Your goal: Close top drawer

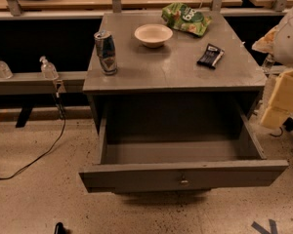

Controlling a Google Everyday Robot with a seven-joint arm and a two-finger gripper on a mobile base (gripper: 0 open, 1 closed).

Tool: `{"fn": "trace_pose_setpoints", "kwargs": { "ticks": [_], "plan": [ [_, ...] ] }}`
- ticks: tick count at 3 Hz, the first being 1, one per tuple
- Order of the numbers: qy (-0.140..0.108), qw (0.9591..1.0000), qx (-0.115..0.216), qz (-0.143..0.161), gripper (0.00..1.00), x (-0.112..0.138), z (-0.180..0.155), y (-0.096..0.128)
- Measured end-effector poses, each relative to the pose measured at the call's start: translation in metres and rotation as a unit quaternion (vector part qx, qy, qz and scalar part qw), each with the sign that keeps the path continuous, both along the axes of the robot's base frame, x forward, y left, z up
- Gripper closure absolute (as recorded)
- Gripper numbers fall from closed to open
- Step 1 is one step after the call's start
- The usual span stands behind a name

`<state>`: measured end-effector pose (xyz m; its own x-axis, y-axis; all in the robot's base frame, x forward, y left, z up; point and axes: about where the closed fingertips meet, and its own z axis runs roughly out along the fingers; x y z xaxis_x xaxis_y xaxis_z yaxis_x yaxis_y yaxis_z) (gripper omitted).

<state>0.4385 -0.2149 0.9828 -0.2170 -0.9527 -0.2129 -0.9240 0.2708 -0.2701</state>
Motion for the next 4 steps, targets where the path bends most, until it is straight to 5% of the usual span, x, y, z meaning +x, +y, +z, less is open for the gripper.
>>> {"fn": "trace_pose_setpoints", "kwargs": {
  "ticks": [1,2,3,4],
  "plan": [
    [0.0,1.0,0.0,0.0,0.0,0.0,0.0,0.0],
    [-0.045,0.9985,0.032,0.001,0.0,0.02,-0.005,0.013],
    [-0.041,0.9986,0.032,0.002,0.0,0.019,-0.006,0.013],
    [-0.047,0.9966,0.067,0.008,0.0,0.022,-0.022,0.012]
  ]
}}
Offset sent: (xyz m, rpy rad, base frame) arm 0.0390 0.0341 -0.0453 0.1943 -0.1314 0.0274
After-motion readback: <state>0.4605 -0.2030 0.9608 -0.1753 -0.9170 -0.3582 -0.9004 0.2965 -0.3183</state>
